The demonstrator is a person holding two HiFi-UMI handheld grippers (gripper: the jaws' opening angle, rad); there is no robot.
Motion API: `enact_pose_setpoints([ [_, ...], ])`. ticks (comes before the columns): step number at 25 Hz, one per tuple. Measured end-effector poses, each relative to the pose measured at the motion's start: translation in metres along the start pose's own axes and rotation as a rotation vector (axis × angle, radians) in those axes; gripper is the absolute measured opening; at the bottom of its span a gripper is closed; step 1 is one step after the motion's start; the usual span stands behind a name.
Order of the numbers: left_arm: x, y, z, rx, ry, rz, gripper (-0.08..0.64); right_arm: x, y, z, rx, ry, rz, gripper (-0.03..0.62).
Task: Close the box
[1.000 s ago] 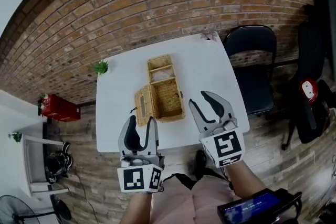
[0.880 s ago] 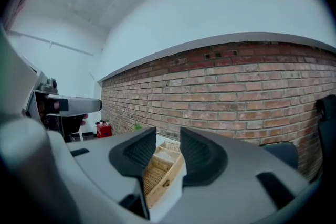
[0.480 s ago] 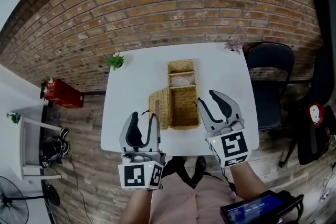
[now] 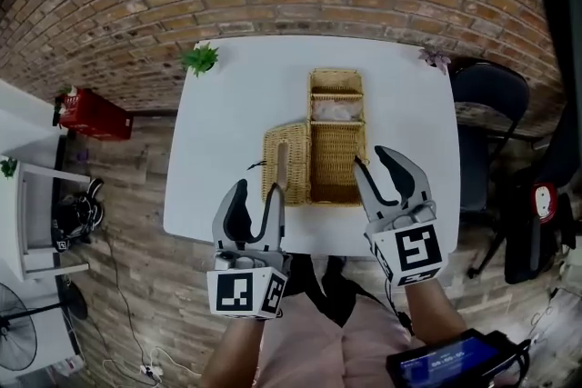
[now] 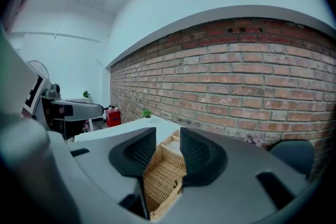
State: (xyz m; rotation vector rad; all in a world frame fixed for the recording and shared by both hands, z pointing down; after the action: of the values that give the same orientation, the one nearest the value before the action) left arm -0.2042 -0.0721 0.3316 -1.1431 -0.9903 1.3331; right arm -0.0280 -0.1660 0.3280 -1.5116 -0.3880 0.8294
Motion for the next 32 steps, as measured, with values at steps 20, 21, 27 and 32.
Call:
enact_pose_setpoints([
  [20,0.039,-0.133,0.004,0.598,0.105,0.168,0.213,0.001,-0.086,0.030,0.035,0.133,0.143,0.143],
  [21,0.040,-0.138,0.005,0.725,0.112,0.160,0.213,0.001,-0.084,0.029,0.032,0.127,0.135,0.143],
  [27,0.041,-0.152,0.016,1.179,0.164,0.076,0.213,0.000,-0.077,0.023,0.049,0.112,0.128,0.141],
  [32,0.035,-0.155,0.021,1.356,0.156,0.023,0.213,-0.002,-0.073,0.024,0.053,0.108,0.130,0.141],
])
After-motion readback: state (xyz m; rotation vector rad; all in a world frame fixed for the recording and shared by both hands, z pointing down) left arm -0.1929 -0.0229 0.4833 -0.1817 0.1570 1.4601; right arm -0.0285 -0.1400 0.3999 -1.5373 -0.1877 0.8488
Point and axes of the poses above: the fingertips, and each gripper's own axes: x backward along the fingers, z to its left, y out of its top, the point moved 4 cm from there along x, backward along the fingers, and after that the axes turned 3 degrees about -z, right-handed, at the moved point
